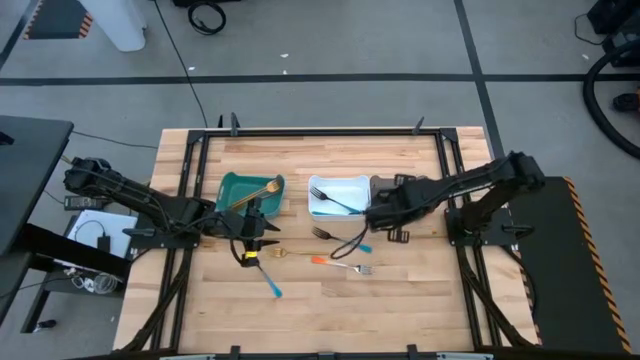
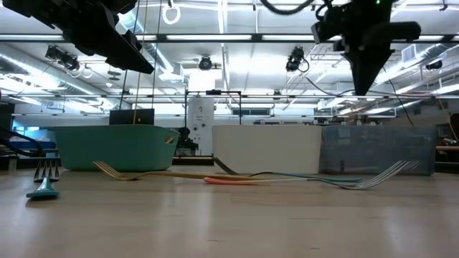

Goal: Sort silverware by color (type)
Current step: Put the right orange fork into the transparent black bin

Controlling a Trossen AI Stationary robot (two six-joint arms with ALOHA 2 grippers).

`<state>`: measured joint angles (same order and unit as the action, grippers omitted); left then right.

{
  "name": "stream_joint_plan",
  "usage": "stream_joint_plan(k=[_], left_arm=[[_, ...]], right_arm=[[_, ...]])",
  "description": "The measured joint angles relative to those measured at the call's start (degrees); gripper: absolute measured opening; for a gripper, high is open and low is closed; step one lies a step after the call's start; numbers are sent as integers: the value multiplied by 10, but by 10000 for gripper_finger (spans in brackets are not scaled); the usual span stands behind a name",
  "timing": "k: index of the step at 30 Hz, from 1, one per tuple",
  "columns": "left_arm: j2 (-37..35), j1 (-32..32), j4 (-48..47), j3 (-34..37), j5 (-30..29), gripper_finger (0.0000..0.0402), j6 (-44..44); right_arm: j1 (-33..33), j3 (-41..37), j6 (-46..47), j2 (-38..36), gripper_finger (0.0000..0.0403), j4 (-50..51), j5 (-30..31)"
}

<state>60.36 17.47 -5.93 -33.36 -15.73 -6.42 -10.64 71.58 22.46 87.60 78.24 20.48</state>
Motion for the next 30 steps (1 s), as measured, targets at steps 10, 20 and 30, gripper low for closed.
stream_joint_plan(k=[10,20,30], left_arm=[[0,0,0,0,0,160,0],[0,0,0,0,0,160,0],[0,0,-2,0,0,160,1]], right_arm=[[33,-64,83,-30,20,-20,56],[74,-99,109,-28,20,-43,84],[114,-138,119,-28,20,-96,85]])
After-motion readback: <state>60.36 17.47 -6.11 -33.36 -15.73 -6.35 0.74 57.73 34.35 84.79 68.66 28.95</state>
